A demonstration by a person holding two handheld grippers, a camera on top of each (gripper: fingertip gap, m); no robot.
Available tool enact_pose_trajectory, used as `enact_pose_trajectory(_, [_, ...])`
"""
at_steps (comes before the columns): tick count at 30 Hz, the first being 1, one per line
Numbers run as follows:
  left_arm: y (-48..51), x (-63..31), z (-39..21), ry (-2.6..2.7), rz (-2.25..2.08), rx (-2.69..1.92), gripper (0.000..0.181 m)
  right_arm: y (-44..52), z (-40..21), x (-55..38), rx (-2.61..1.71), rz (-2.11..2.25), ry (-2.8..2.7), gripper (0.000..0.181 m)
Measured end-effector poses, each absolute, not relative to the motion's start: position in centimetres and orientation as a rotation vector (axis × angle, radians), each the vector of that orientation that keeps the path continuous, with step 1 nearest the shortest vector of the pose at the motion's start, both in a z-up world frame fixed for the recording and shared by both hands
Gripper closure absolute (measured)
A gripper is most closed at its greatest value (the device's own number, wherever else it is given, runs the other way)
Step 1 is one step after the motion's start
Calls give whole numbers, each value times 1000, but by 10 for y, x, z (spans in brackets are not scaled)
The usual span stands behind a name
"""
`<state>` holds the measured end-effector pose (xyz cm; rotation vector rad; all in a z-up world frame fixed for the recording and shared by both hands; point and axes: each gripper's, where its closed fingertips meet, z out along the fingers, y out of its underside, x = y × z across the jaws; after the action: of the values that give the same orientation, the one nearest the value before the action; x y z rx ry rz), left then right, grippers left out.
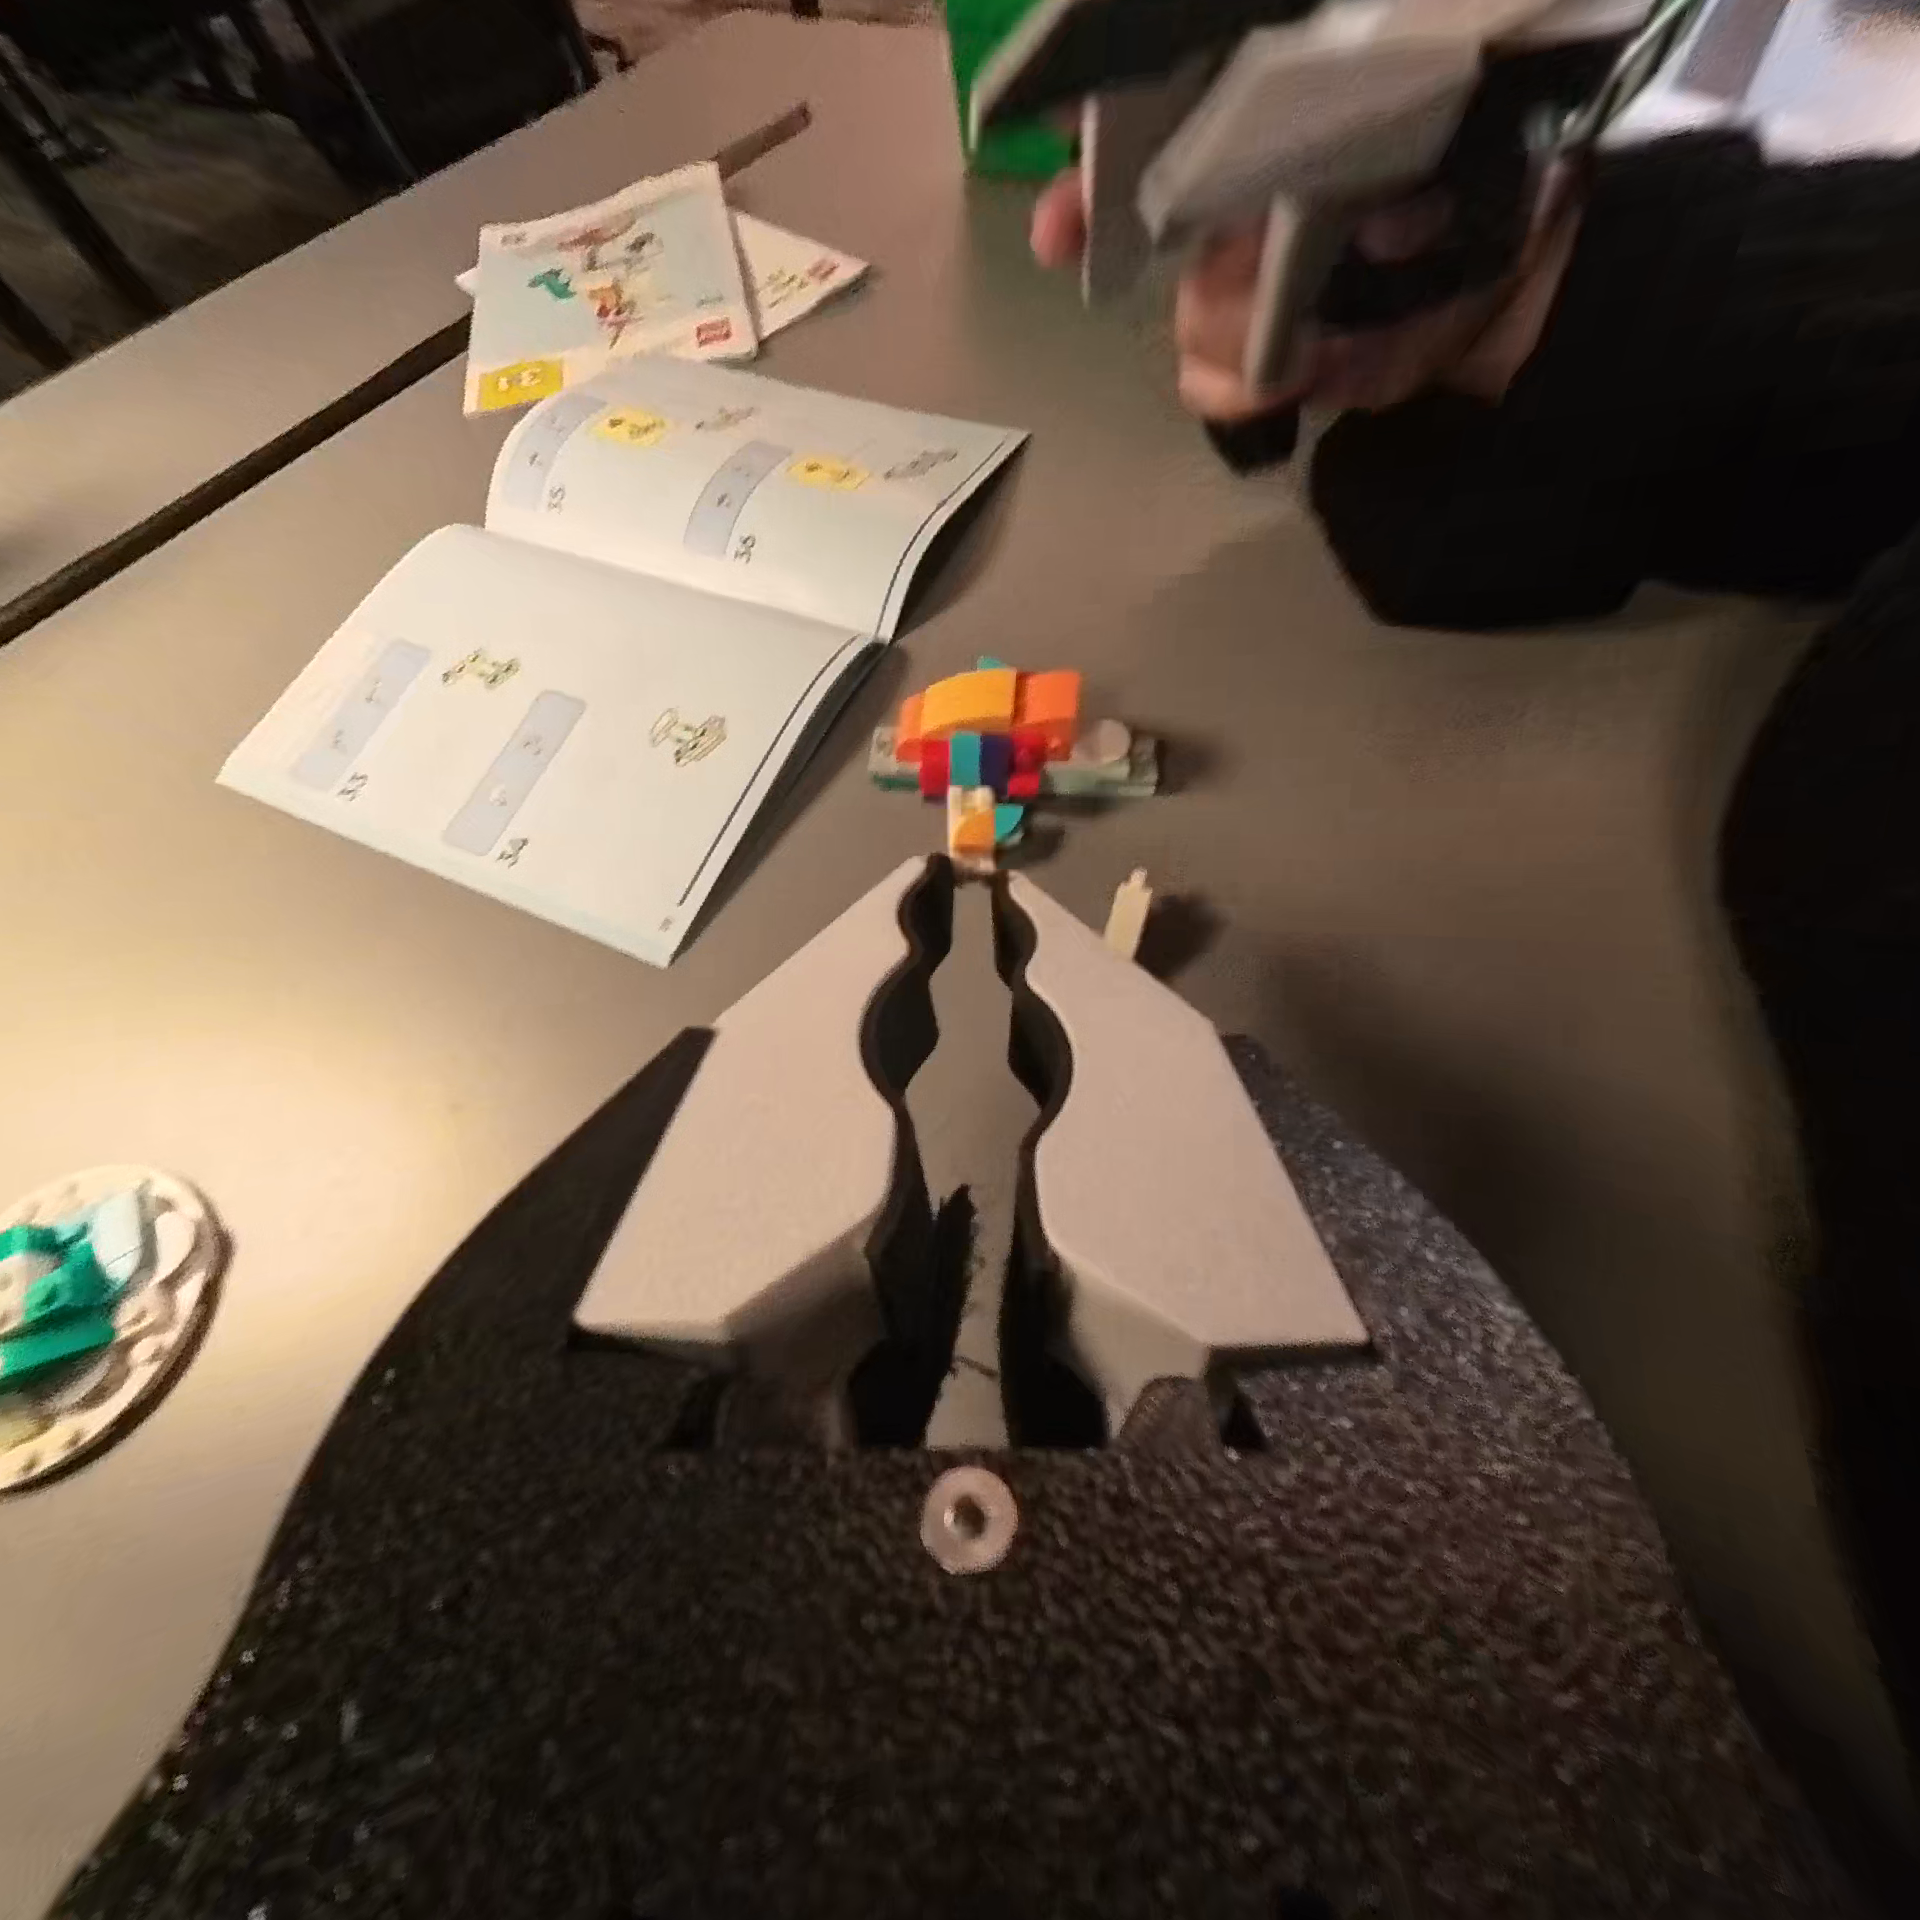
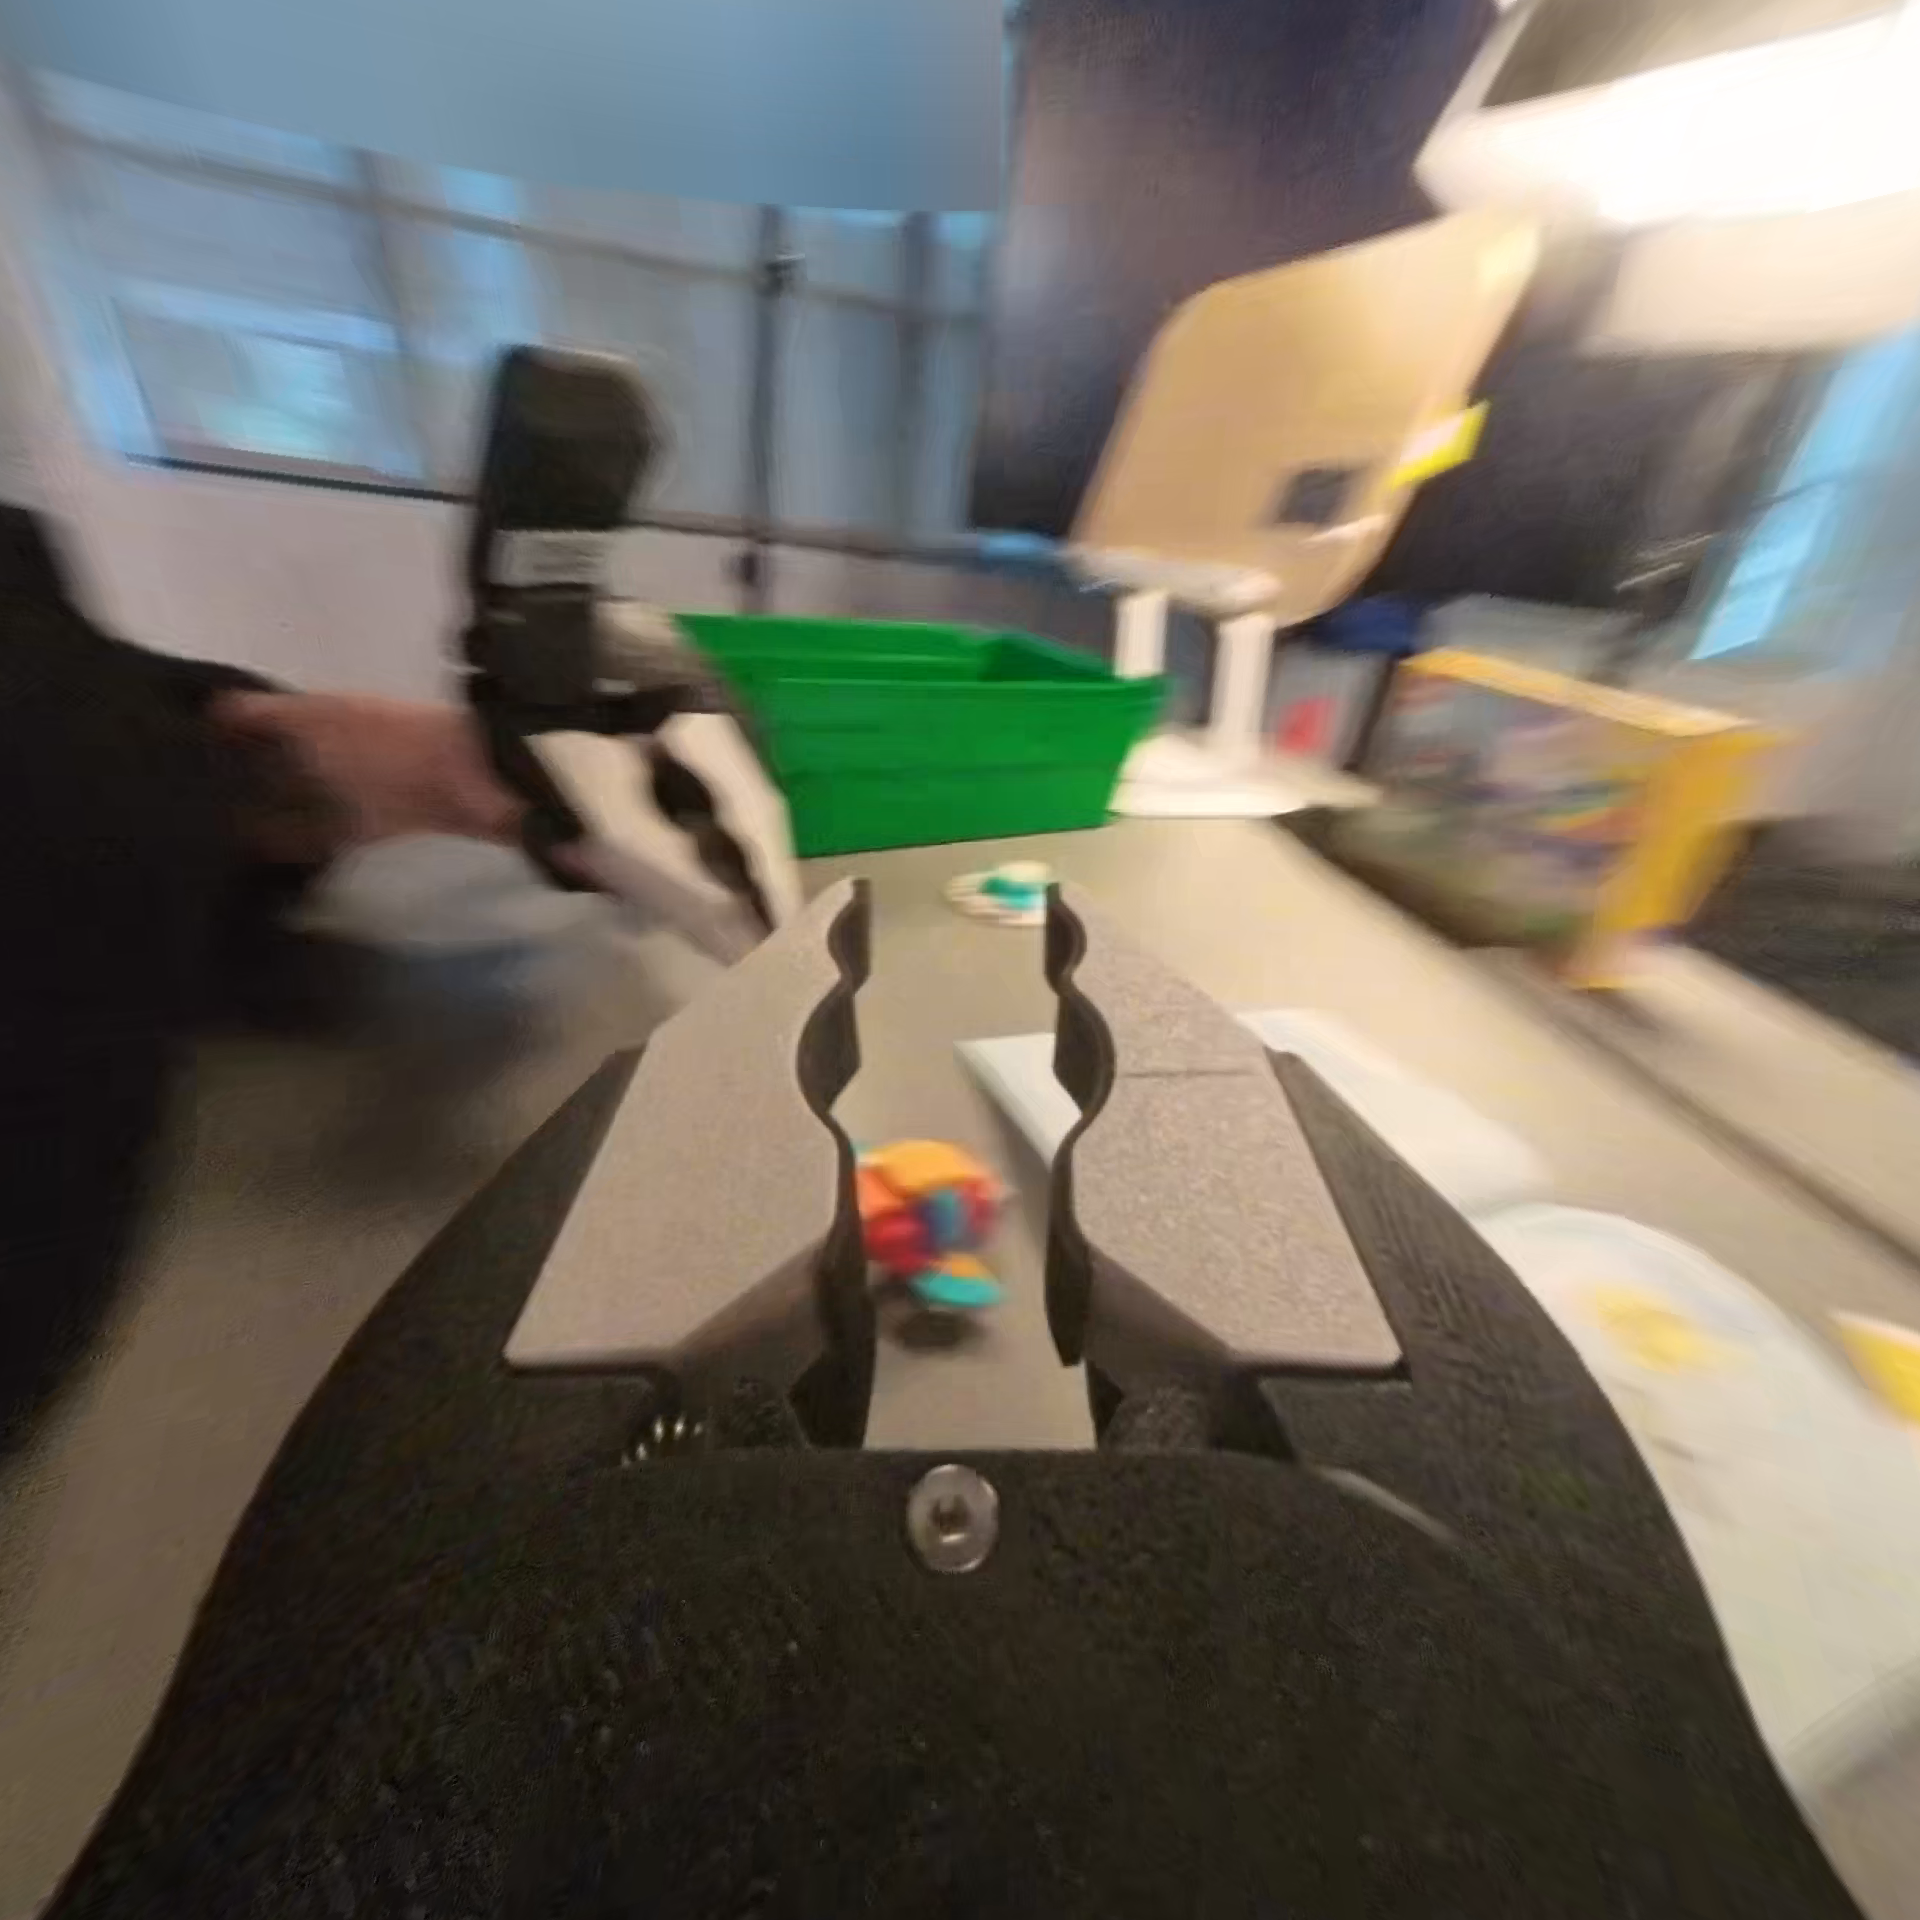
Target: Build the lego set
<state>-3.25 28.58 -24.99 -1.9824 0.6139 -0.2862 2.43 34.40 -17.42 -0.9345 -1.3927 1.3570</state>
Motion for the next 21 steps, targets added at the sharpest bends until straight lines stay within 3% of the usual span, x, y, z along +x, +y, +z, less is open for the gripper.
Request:
enact_pose_trajectory(2, [288, -25, -239, 576, -361, -1933, 176, 320, -184, 15, -908, 1286, -1541, 143])
enact_pose_trajectory(5, [292, -21, -225, 576, -335, -1862, 176, 314, -194, 3, -977, 1106, -1597, 154])
enact_pose_trajectory(11, [295, -21, -201, 632, -36, -1709, 176, 308, -179, -9, -1527, 1774, -1222, 159])
enact_pose_trajectory(21, [290, -9, -193, 688, 100, -1644, 176, 289, -186, -15, -1578, 1930, -1218, 176])
